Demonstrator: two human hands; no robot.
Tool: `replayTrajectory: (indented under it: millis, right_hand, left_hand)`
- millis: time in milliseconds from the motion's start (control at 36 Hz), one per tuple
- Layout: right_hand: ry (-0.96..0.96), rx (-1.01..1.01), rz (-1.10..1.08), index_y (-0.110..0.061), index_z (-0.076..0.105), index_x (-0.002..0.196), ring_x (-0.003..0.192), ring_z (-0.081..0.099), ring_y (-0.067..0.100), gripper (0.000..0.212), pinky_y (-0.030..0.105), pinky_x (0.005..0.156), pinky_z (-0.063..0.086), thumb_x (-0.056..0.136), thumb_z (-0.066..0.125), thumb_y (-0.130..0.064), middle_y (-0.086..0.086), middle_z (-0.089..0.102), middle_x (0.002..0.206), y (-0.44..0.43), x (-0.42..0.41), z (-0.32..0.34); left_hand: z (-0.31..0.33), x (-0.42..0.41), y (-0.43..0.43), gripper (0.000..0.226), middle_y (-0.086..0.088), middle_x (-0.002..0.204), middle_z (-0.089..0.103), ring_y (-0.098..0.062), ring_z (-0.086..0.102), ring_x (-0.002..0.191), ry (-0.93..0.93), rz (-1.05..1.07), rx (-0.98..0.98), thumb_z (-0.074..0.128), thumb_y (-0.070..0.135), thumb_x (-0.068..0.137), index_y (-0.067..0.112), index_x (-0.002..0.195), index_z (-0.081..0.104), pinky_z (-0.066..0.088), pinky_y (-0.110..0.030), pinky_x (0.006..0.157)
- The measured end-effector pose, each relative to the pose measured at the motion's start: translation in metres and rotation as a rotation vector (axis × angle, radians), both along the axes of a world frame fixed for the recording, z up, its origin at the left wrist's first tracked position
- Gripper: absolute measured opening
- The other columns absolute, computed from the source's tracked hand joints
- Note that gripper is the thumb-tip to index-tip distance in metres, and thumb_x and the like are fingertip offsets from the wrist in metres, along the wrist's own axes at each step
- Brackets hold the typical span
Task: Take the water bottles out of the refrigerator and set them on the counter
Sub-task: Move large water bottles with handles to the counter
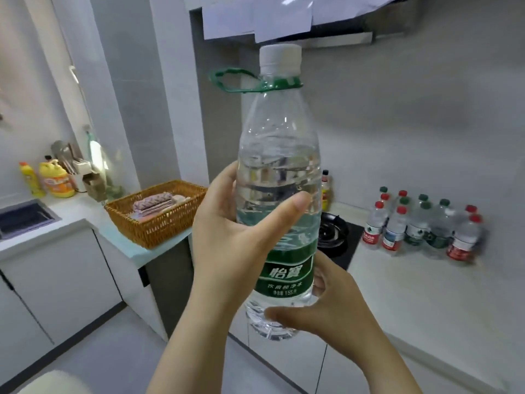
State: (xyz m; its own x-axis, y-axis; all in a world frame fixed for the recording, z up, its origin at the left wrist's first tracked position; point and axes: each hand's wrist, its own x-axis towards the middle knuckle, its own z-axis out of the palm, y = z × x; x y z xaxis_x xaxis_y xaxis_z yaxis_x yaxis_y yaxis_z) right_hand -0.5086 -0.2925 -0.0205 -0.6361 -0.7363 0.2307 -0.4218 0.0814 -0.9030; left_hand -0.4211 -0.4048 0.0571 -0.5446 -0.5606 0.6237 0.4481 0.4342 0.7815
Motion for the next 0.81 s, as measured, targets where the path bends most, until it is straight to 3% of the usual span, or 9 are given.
replayTrajectory:
  millis: [139,250,472,583,806]
  right_hand:
    - [-0.006,-0.017,-0.133,-0.042,0.059,0.111,0.100,0.064,-0.010,0.070,0.006,0.076,0.049,0.055,0.094,-0.019,-0.029,0.069,0.106,0.006,-0.032,-0.002]
    - [-0.005,-0.010,-0.258,-0.041,0.058,0.115,0.104,0.062,-0.009,0.073,0.012,0.086,0.049,0.054,0.095,-0.023,-0.028,0.068,0.110,0.006,-0.055,-0.004]
    - [-0.017,0.025,-0.489,-0.039,0.061,0.111,0.098,0.064,-0.008,0.069,0.008,0.077,0.049,0.054,0.094,-0.021,-0.026,0.070,0.105,0.011,-0.091,-0.004]
    - [-0.040,0.044,-0.590,-0.039,0.060,0.111,0.098,0.065,-0.008,0.071,0.015,0.082,0.051,0.052,0.094,-0.021,-0.026,0.070,0.104,0.020,-0.107,-0.007]
    - [-0.069,0.062,-0.703,-0.039,0.058,0.105,0.091,0.066,-0.008,0.067,0.011,0.072,0.052,0.052,0.094,-0.018,-0.029,0.070,0.098,0.057,-0.156,-0.013]
  left_hand:
    - [-0.002,-0.049,-0.003,0.049,0.015,0.097,0.074,-0.001,0.070,0.089,-0.001,-0.140,0.017,0.076,0.035,0.061,0.025,0.107,0.064,0.055,-0.017,0.071]
    - [-0.002,-0.086,-0.010,0.053,0.012,0.099,0.074,-0.003,0.070,0.091,-0.034,-0.240,0.017,0.080,0.037,0.062,0.023,0.110,0.064,0.057,-0.023,0.076]
    - [-0.003,-0.150,-0.014,0.056,0.012,0.096,0.074,-0.001,0.070,0.087,-0.059,-0.472,0.066,0.076,0.041,0.056,0.024,0.107,0.064,0.054,-0.014,0.069]
    - [-0.006,-0.177,-0.005,0.060,0.011,0.097,0.074,-0.002,0.070,0.088,-0.072,-0.554,0.072,0.076,0.040,0.056,0.020,0.111,0.065,0.054,-0.014,0.069]
    - [-0.012,-0.238,0.031,0.056,0.014,0.094,0.074,-0.001,0.070,0.085,-0.093,-0.675,0.091,0.078,0.034,0.056,0.021,0.109,0.065,0.054,-0.015,0.068]
